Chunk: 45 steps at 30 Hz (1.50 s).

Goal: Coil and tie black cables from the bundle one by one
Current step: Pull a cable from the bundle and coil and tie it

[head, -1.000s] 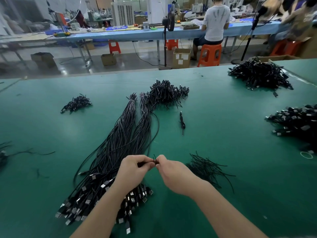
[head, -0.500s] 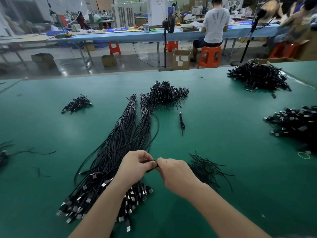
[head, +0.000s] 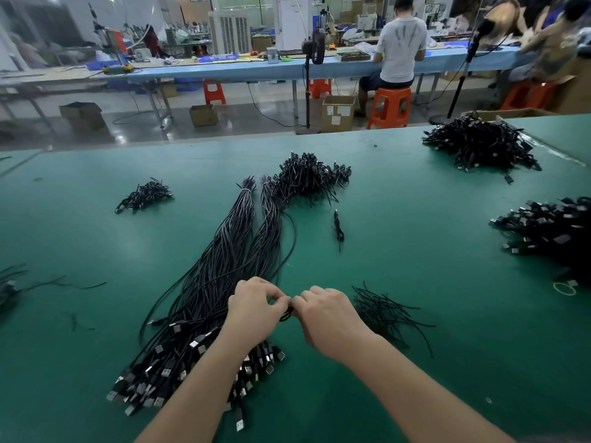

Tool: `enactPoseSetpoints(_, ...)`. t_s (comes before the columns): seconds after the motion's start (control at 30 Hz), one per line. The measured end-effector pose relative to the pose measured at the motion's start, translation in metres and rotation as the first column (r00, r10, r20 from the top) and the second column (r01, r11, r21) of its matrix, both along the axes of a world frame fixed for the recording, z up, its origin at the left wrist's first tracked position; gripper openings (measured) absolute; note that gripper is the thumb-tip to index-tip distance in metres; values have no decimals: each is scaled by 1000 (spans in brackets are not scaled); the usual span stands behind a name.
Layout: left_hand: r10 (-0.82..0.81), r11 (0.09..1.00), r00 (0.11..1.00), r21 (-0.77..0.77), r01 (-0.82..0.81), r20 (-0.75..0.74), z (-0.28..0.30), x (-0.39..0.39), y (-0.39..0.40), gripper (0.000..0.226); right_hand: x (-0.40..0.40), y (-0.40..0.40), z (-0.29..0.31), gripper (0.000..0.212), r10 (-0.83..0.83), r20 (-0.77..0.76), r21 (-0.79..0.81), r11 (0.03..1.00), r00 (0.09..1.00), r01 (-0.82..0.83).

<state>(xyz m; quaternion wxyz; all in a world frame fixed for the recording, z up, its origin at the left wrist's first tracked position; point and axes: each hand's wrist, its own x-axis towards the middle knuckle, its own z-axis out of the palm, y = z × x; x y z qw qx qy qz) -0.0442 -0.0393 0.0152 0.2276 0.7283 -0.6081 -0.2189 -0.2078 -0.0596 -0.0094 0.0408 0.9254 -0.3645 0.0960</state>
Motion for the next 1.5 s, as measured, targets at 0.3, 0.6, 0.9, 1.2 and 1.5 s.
enactPoseSetpoints(0.3,-56,998,949,-11,63,309,-7,-10,-6,16,13,-7,0,6,-64,-116,59,996,991,72)
enactPoseSetpoints(0.6,-19,1000,961,11,17,277,-14,-16,-5,10,13,-16,19,6,-68,-239,119,988,969,99)
enactPoseSetpoints(0.9,164,986,963,15,-165,-213,-8,3,-3,9,-24,-31,45,60,-222,241,877,468,945,-113)
enactPoseSetpoints(1.2,262,962,506,264,-71,-822,9,-3,0,9,-9,-32,26,13,-338,508,656,748,792,-101)
enactPoseSetpoints(1.5,161,986,746,70,-152,-646,7,-12,5,7,-7,-30,37,14,-455,417,793,605,787,-70)
